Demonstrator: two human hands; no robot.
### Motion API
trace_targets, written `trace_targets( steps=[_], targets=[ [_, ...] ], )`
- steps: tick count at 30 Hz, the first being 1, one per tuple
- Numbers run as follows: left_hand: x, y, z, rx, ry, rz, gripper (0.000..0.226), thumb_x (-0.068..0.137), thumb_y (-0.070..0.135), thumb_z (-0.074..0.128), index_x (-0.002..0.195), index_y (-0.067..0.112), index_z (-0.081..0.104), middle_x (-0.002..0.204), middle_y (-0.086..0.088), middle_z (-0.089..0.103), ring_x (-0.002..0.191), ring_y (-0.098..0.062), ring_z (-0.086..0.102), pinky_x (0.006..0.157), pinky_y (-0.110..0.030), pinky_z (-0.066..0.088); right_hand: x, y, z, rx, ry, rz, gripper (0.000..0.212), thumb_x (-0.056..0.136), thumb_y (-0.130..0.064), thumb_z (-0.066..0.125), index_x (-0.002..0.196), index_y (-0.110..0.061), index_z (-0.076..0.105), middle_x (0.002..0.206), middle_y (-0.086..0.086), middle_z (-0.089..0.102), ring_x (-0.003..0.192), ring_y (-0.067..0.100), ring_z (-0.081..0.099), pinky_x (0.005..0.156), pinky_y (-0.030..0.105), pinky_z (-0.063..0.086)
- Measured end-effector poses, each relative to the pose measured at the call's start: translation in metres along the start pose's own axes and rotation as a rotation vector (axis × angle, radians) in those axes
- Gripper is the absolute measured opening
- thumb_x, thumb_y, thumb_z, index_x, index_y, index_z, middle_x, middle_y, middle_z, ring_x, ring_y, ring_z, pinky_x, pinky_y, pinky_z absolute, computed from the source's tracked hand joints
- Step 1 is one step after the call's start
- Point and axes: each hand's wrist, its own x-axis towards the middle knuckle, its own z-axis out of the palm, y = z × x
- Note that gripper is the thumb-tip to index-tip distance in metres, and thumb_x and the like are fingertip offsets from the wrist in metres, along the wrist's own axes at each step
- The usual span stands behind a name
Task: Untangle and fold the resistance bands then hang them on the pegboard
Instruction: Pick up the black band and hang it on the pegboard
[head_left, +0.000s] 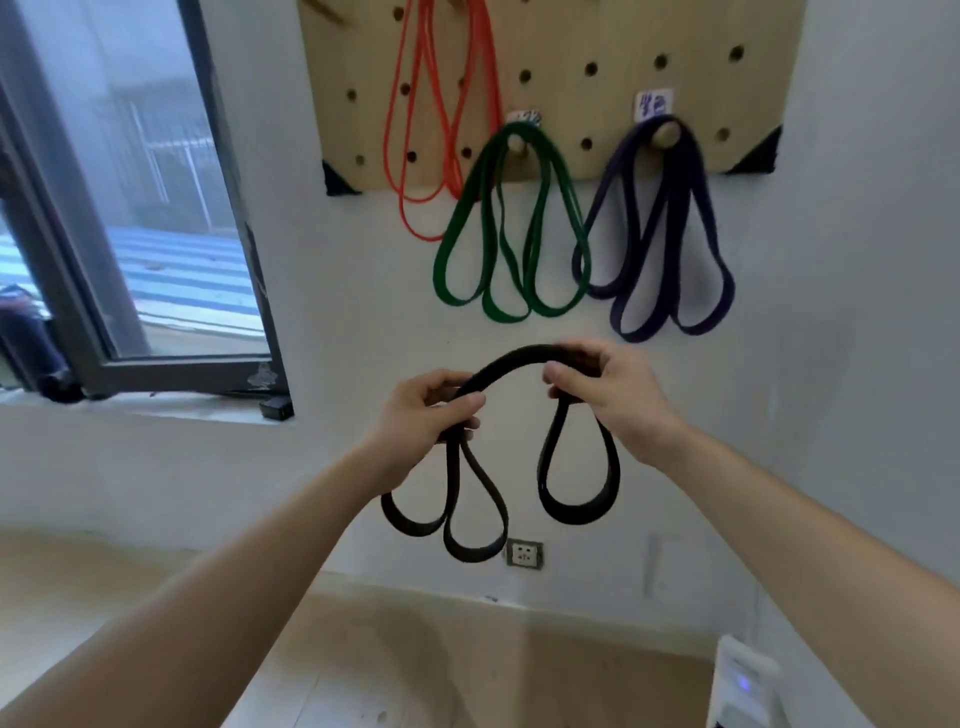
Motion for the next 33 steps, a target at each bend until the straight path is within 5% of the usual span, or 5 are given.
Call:
trace_targets(
  steps=[9,17,22,33],
  targets=[
    [0.062,0.121,0.041,-0.08,0.024,0.255,0.035,0.097,0.009,0.066,0.13,0.014,0.058,0.093,-0.012,0.071,0.083,-0.025,0.07,0.086,-0.043,0.061,0.084,-0.12,-0.054,0.104,0.31,-0.182,0.027,0.093,-0.01,0.07,0.117,-0.005,0.058,0.104,0.019,0.071,0.076,0.023,0.067,0.069,0.032,0.06],
    [0.117,0.217,0.067,-0.223,0.213,0.376,0.023,0.094,0.013,0.071,0.114,0.019,0.059,0.11,-0.018,0.072,0.085,-0.025,0.073,0.087,-0.05,0.062,0.14,-0.193,-0.092,0.171,0.423,-0.168,0.02,0.091,-0.014,0.072,0.104,-0.014,0.056,0.096,0.012,0.073,0.066,0.017,0.059,0.059,0.027,0.052],
    [0.16,0.274,0.063,-0.19,0.297,0.431,0.02,0.093,0.016,0.072,0.11,0.022,0.063,0.107,-0.007,0.073,0.098,-0.024,0.073,0.09,-0.045,0.061,0.171,-0.224,-0.115,0.059,0.459,-0.226,0.02,0.09,-0.018,0.071,0.107,-0.013,0.063,0.096,0.007,0.068,0.069,0.016,0.065,0.075,0.034,0.06],
    [0.235,0.328,0.063,-0.113,0.384,0.522,0.018,0.092,0.014,0.072,0.104,0.021,0.061,0.099,-0.011,0.072,0.082,-0.024,0.074,0.084,-0.046,0.063,0.233,-0.254,-0.141,-0.031,0.437,-0.409,0.022,0.092,-0.003,0.068,0.113,-0.005,0.062,0.091,0.01,0.063,0.071,0.022,0.064,0.071,0.034,0.061]
  ],
)
